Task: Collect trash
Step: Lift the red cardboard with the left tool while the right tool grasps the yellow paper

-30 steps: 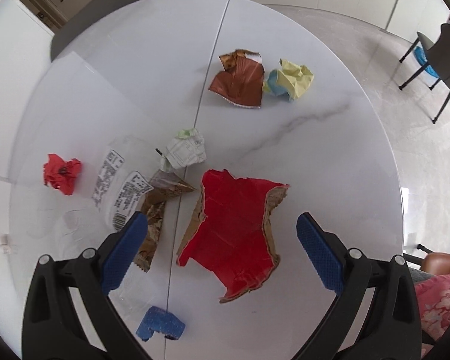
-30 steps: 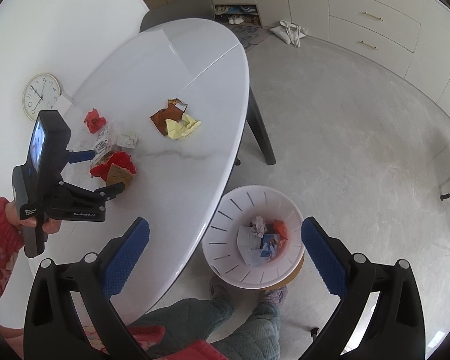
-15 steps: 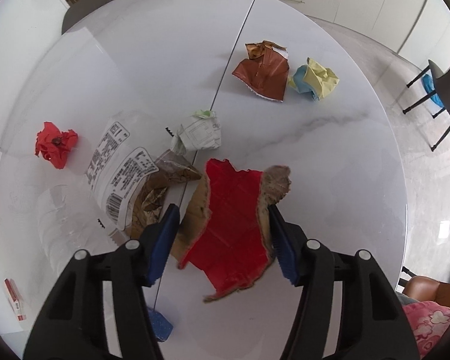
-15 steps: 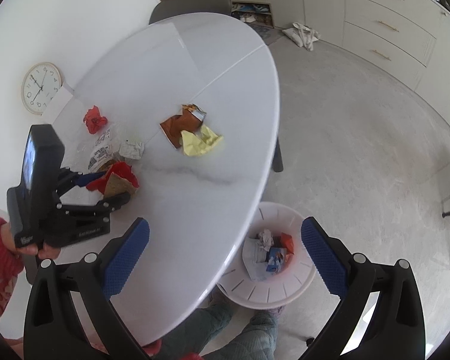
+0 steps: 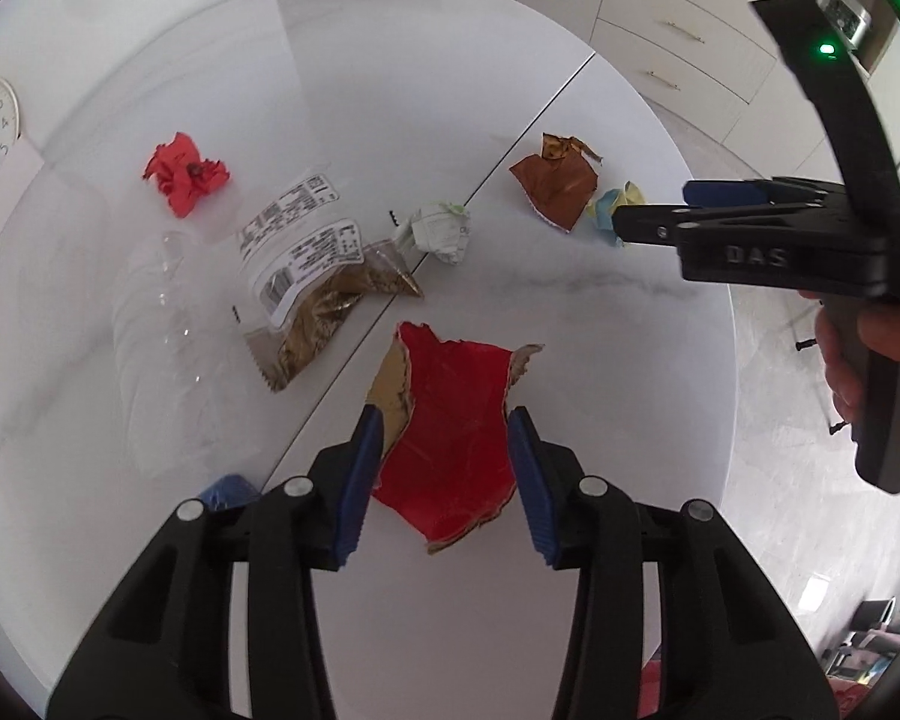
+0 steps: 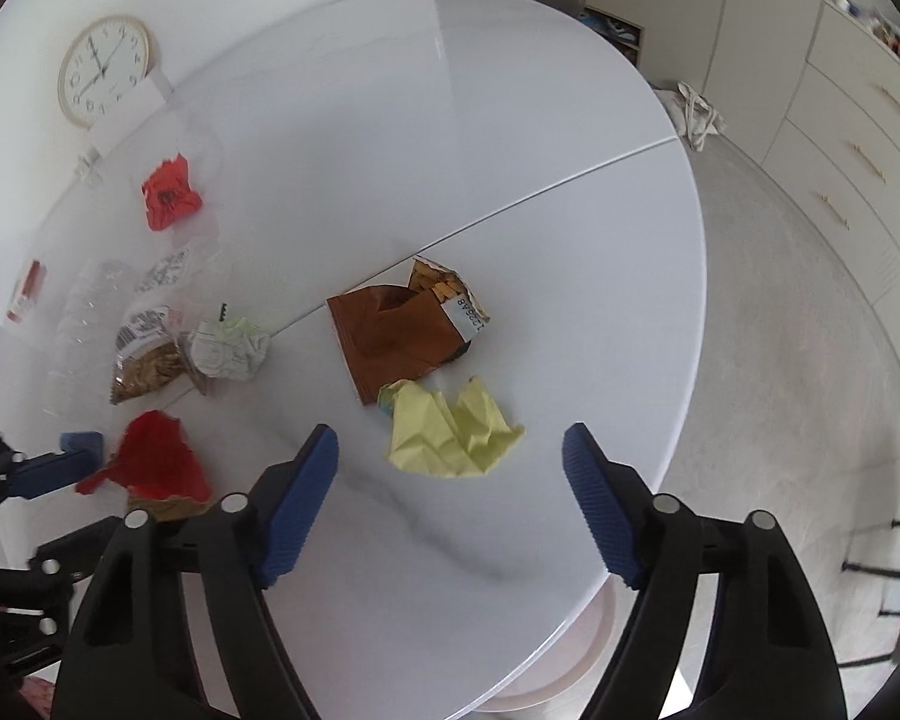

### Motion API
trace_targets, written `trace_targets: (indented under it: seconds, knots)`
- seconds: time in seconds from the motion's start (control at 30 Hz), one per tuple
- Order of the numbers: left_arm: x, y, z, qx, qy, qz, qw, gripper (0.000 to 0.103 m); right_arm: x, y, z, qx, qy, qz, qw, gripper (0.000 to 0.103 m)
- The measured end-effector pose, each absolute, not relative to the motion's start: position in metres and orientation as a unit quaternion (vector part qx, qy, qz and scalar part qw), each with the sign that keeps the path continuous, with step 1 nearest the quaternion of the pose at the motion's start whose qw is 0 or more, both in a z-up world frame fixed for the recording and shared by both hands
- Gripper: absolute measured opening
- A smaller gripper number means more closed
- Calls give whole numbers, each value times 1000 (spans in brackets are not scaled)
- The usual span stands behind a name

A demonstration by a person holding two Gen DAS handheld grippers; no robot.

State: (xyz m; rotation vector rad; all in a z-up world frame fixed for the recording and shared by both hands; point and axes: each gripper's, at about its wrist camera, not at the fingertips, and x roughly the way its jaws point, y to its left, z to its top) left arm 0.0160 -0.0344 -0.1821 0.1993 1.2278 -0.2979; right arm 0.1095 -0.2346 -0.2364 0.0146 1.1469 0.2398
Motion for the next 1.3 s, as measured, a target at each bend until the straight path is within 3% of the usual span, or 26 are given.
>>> trace_targets:
  seconds: [0.2, 0.37, 0.53, 0.7, 0.8, 1.03, 1.2, 1.3]
  knots:
    - [9, -30, -186, 87, 572, -133, 805, 41, 116, -225, -247, -28, 553, 120, 824, 54]
    - [12, -29, -187, 86, 572, -139, 804, 42, 113, -228, -248, -28, 551, 117, 826, 48]
    - [15, -27, -185, 90, 571, -140, 804, 59, 110, -231, -245, -10, 549, 116, 827, 46]
    - [18, -25, -179, 113, 555, -153, 810, 85, 100, -239, -231, 12, 536, 113, 836, 46]
    - [28, -28, -184, 124, 564, -171, 798, 90, 90, -246, -217, 33, 525, 113, 843, 46]
    - [45, -41, -221, 162, 597, -182, 764, 90, 55, -256, -191, 62, 507, 111, 853, 47]
    - [44, -44, -234, 151, 616, -184, 751, 65, 33, -263, -184, 77, 504, 99, 855, 47]
    - [42, -40, -235, 129, 615, -175, 758, 57, 23, -267, -187, 81, 506, 92, 854, 47]
